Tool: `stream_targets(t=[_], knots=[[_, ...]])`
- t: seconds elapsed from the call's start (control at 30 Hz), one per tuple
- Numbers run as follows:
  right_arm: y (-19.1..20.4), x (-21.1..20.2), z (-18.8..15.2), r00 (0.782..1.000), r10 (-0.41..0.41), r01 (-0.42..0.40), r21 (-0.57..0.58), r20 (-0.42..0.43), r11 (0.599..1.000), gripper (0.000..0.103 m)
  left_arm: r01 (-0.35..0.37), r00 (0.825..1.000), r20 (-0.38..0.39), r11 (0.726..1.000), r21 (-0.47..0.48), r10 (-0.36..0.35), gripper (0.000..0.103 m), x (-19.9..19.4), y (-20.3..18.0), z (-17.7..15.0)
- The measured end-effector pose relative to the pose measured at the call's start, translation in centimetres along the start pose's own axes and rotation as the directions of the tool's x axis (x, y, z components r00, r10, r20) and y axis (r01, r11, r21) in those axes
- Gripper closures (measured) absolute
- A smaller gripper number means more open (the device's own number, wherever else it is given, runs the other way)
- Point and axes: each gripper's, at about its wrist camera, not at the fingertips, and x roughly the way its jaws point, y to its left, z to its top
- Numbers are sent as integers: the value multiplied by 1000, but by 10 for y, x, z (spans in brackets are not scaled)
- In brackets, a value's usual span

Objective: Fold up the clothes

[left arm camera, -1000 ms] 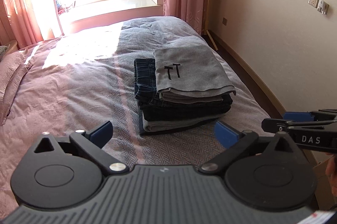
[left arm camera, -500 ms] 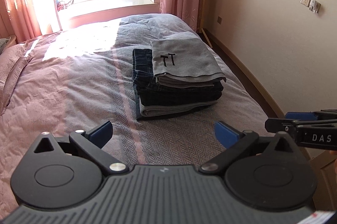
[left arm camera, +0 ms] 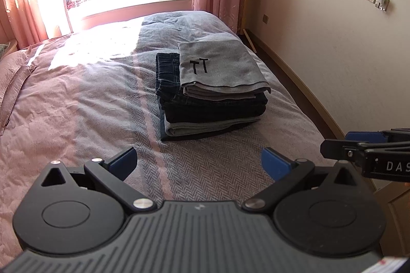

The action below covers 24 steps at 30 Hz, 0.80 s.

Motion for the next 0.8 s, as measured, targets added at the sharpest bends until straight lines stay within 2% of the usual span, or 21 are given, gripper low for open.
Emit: stream_targets(t=[0.8], knots=[[-8,13,5,1000,-5,5,-1,-27,1000,50,-6,1000,2,1000,15,6,1,8,-6,7]])
